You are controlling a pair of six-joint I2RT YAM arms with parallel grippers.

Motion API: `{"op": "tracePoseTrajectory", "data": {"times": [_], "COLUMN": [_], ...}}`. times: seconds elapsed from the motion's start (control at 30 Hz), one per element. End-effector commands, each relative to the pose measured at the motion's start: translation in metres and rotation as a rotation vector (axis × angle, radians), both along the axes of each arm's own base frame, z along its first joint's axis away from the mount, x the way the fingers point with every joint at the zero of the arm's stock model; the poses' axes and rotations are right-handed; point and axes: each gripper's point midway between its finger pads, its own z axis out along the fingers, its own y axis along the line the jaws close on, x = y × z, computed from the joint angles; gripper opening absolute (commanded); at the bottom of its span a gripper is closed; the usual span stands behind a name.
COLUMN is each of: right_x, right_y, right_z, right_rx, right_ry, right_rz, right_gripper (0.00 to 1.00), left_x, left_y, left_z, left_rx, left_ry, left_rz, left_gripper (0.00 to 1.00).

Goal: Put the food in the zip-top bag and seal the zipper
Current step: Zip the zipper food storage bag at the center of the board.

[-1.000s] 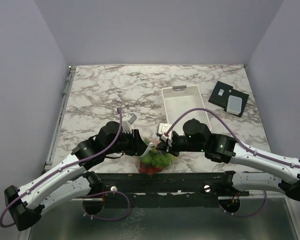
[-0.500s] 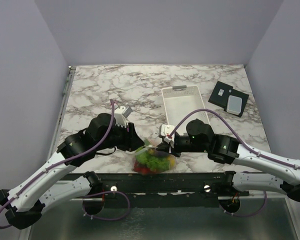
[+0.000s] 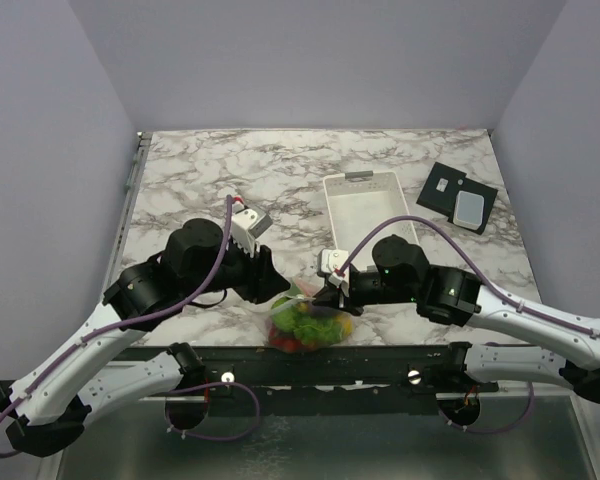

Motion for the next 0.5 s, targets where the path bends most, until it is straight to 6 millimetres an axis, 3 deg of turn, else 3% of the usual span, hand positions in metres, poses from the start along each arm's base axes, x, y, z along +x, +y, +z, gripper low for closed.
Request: {"op": "tracePoseTrajectory", "data": {"times": [0.0,0.23,0.47], "right_x": [-0.005,-0.008,-0.015], "right_y": [0.010,0.016,0.020], "right_z": [0.037,0.046,0.056], "right_rx": [0.079,0.040,0.022], "right_ry": [0.005,0.073,0.122], "right_rz": [0.029,0.030,0.063], "right_gripper": [0.01,0.01,0.01], "left_x": [-0.017,-0.026,-0.025], "left_y": [-0.014,-0.022,-0.020], "left_z": [0.018,0.013,0.033], "left_rx": [-0.079,-0.097,-0.121], "left_ry": [-0.137,-0.204,-0.348], "left_rz": [-0.206,-0.327,-0.368], "left_gripper": [0.44,0.45,0.46]}}
